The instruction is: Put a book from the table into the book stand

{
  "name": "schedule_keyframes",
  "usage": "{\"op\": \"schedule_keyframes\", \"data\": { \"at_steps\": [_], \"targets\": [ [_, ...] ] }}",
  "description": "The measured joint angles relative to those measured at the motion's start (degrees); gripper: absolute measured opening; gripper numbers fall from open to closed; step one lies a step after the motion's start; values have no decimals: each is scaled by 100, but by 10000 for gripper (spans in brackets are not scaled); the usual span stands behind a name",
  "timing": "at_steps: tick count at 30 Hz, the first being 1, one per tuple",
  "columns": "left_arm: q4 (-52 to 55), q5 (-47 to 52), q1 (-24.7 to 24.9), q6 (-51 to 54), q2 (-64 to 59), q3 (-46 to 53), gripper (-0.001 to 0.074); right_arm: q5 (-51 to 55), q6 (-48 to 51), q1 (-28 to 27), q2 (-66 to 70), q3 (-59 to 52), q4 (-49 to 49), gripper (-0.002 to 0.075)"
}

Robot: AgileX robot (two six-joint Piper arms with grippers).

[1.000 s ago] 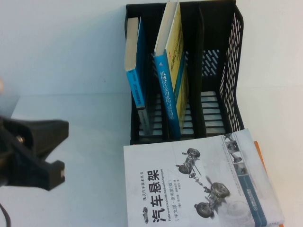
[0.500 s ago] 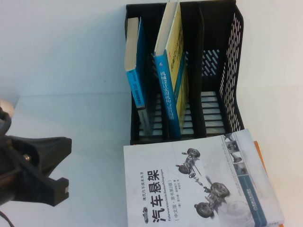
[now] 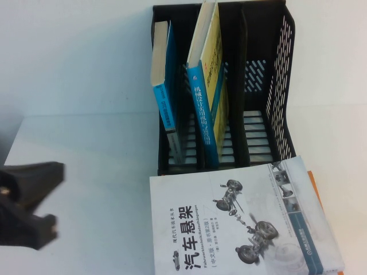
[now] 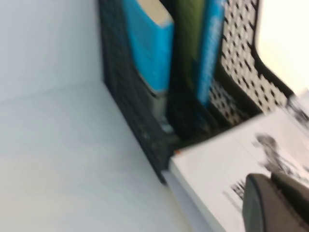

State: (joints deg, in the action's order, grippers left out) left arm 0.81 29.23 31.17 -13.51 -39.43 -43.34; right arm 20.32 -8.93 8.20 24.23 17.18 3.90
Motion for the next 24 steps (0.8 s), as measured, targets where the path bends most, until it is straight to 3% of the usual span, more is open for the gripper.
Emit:
{"op": "schedule_keyframes", "data": {
  "at_steps": [5, 12, 19, 24],
  "targets": [
    [-21, -240, -1030, 0, 692, 455, -2, 9, 0, 0, 0, 0, 0, 8],
    [-249, -1780, -2618, 0, 1956, 2359, -2, 9, 0, 0, 0, 0, 0, 8],
    [-290, -2864, -2845, -49, 3295, 4221, -2, 9, 0, 0, 0, 0, 0, 8],
    [-304, -2437, -2845, -103, 3936, 4456, -2, 9, 0, 0, 0, 0, 0, 8]
  ]
}}
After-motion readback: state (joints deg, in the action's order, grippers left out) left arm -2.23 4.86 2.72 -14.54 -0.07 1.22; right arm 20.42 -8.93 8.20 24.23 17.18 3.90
